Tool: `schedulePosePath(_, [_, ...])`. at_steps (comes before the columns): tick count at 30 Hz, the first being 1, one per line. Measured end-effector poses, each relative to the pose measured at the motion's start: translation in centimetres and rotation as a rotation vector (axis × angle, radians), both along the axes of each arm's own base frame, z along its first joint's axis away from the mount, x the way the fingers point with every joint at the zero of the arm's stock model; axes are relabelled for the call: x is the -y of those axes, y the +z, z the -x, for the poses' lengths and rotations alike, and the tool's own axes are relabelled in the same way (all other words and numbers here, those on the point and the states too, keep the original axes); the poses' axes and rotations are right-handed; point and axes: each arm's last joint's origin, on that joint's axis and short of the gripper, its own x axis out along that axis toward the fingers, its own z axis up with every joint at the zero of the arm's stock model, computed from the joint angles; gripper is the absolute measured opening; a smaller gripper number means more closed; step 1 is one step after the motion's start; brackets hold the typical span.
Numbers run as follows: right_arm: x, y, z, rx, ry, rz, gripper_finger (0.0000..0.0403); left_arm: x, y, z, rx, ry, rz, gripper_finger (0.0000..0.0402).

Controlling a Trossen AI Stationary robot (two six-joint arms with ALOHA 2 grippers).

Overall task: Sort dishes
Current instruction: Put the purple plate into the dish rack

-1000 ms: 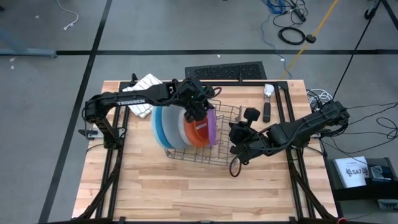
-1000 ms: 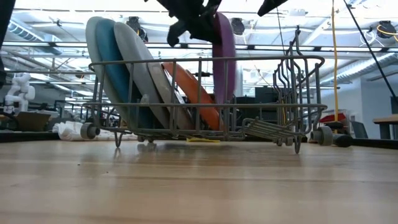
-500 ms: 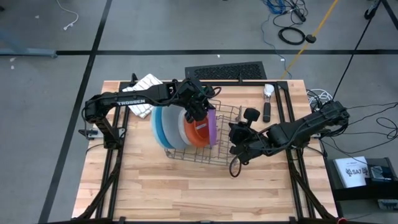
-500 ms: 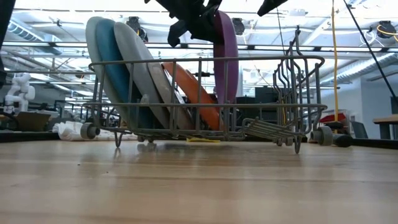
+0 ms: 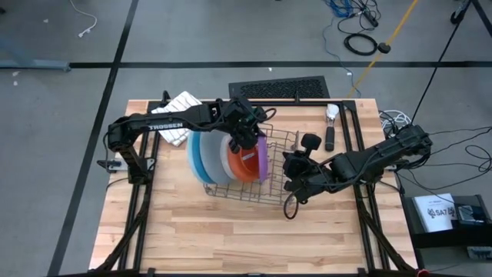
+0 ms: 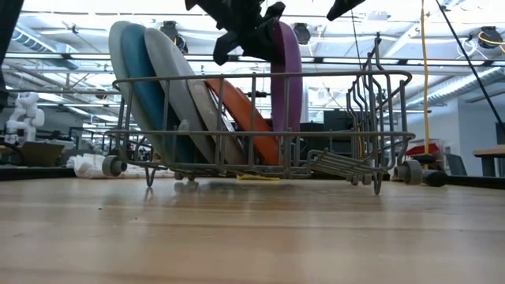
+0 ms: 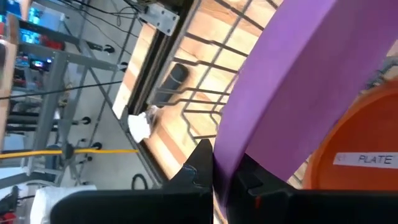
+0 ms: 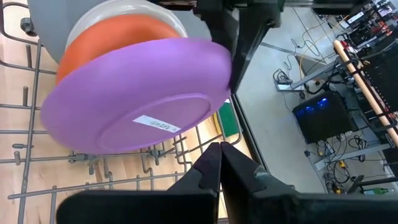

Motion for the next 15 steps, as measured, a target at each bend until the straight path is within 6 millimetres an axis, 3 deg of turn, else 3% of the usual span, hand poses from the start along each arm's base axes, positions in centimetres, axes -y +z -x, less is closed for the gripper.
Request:
schedulePosePath(5, [0.0,0.0,0.0,-0.006,0.009,-0.015,0.0,-0.4,-1.2,-0.5,-0.04,0.015,0.026,0.0005])
schedulePosePath(15, [0.0,0.0,0.0,-0.009,0.011,-0.014,0.0,-0.8,-1.5,-0.6,-0.049,0.021,0.026,0.0009])
